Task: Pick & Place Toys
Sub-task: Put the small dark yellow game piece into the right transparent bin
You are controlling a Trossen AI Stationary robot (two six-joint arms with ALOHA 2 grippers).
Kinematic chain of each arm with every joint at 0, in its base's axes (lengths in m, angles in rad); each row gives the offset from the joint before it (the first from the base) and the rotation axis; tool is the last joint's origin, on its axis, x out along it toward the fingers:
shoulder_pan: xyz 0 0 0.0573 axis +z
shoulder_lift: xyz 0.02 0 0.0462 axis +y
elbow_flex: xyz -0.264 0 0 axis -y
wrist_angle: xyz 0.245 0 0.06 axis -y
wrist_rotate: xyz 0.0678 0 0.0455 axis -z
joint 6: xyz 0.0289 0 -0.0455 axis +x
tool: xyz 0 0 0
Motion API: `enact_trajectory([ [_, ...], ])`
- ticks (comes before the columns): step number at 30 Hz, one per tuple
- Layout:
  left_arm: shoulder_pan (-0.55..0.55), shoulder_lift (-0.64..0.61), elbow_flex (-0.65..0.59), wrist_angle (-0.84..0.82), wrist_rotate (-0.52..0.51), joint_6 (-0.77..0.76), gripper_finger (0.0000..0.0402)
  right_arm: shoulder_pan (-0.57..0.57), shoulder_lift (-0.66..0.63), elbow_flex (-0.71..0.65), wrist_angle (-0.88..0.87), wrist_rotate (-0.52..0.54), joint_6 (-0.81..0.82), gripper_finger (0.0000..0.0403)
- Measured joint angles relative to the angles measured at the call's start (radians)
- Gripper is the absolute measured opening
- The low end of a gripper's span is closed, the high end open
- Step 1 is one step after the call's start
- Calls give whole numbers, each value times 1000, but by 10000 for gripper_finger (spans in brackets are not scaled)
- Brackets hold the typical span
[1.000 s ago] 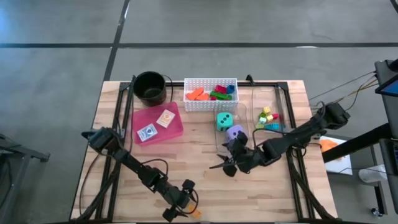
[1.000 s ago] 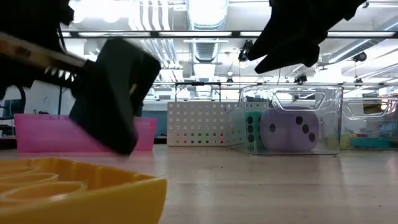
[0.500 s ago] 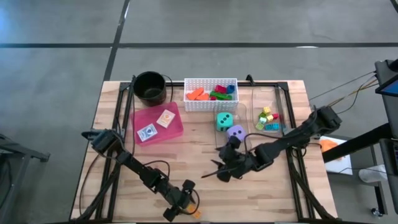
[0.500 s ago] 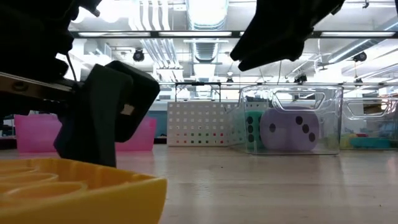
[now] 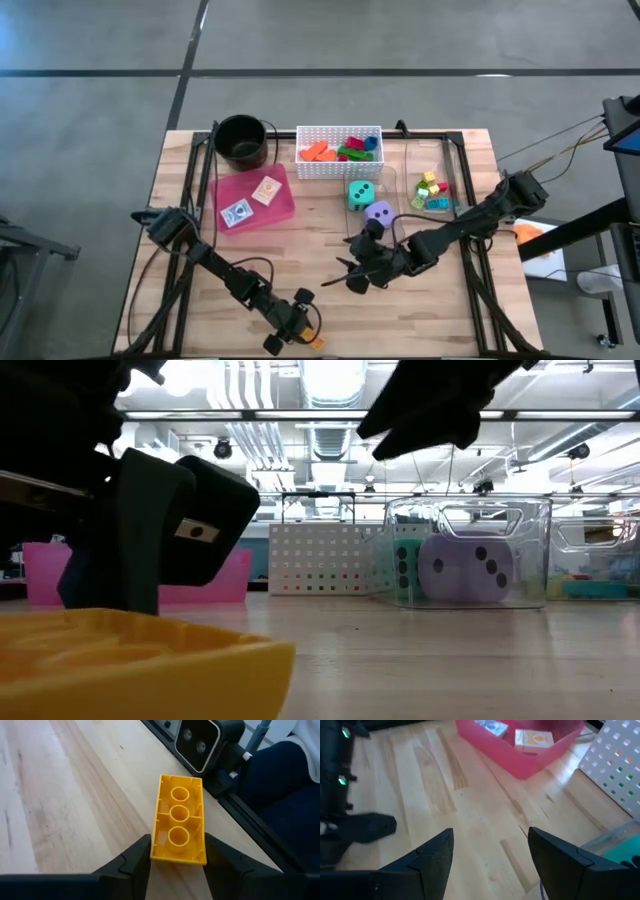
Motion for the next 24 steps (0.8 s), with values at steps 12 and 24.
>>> enact_trajectory([
  [12,29,-101,0,-184,-80,7,154,0,8,-15,0,0,1,256],
  [24,158,-331,-2,-438,-406,37,154,0,8,-18,8,0,9,256],
])
